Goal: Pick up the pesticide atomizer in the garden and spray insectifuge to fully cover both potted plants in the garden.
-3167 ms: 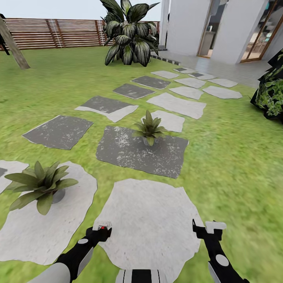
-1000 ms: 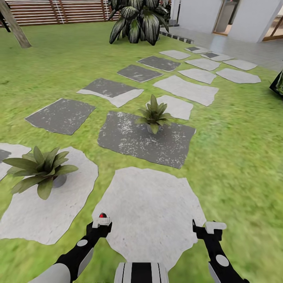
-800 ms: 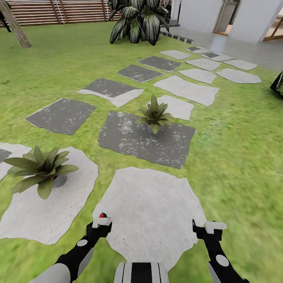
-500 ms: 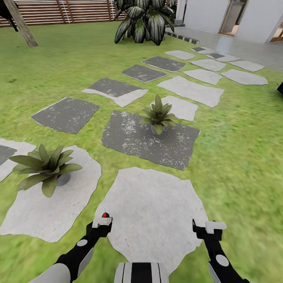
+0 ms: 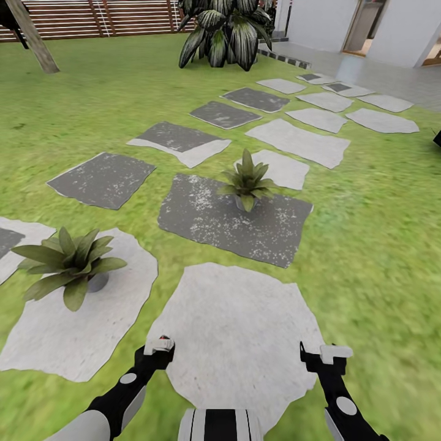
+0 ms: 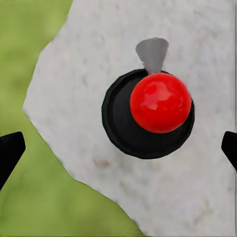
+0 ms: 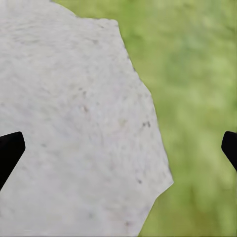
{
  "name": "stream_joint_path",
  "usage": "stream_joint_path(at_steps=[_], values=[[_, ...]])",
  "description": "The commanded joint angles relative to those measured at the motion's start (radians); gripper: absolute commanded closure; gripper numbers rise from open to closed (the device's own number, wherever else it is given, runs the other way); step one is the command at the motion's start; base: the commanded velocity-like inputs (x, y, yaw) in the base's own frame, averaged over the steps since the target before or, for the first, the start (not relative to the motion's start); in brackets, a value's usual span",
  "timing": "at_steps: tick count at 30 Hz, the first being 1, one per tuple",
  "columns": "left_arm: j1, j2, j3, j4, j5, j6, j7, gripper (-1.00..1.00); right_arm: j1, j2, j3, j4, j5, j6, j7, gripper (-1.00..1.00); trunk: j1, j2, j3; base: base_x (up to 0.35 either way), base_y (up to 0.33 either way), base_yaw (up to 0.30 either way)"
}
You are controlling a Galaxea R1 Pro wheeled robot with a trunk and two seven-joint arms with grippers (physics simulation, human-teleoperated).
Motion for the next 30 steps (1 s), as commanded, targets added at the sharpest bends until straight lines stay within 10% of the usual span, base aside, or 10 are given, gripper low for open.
stream_joint_path(at_steps=[1, 30], values=[[-0.001, 0.000, -0.004, 0.001, 0.003, -0.004, 0.000, -1.00, 0.000, 0.000, 0.001, 0.000, 0.001, -0.003, -0.004, -1.00, 0.000, 0.000, -0.001, 0.050, -0.031, 0.000], [0.002, 0.001, -0.005, 0.002, 0.006, -0.006, 0.000, -1.00, 0.000, 0.000, 0.001, 0.002, 0.001, -0.003, -0.004, -1.00, 0.000, 0.000, -0.001, 0.023, -0.014, 0.000]])
